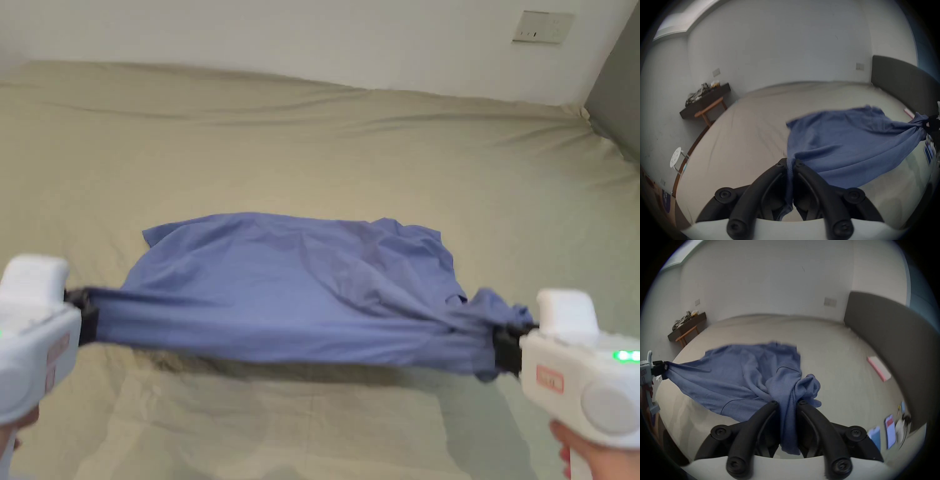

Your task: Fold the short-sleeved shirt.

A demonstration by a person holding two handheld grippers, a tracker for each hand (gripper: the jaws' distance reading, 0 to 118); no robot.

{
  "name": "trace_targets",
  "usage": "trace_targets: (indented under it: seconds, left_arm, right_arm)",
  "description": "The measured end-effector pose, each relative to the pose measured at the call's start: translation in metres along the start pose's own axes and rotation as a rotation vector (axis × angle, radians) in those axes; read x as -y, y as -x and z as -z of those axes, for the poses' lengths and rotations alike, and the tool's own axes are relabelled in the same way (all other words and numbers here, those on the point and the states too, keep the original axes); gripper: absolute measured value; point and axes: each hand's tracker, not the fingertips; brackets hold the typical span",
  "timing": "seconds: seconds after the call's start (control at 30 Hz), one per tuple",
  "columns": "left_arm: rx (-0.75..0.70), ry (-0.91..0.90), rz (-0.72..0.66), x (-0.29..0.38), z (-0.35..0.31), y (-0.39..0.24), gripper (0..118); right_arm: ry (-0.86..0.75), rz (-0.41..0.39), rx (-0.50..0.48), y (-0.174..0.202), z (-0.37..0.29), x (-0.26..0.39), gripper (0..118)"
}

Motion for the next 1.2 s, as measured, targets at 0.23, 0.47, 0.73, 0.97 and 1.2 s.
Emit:
trace_targets:
  seconds: [0.23,0.47,0.73,0.97,1.2]
  left_arm:
    - [0.038,0.208,0.072,0.108,-0.04,-0.004,4]
    - [0.02,0.272,0.091,0.149,-0.074,0.001,4]
    - [0.032,0.351,0.093,0.169,-0.095,-0.001,4]
    - [0.013,0.26,0.076,0.141,-0.097,-0.014,40]
    - [0.029,-0.025,-0.01,0.066,-0.115,-0.015,114]
  right_arm:
    - [0.209,-0.008,-0.003,0.006,-0.028,0.101,18]
    - [0.294,0.126,-0.038,-0.009,-0.057,0.145,18]
    - [0.373,0.159,-0.025,-0.013,-0.08,0.171,18]
    - [0.277,0.167,0.079,-0.016,-0.079,0.161,99]
    - [-0.102,0.092,0.081,-0.019,-0.124,0.073,103]
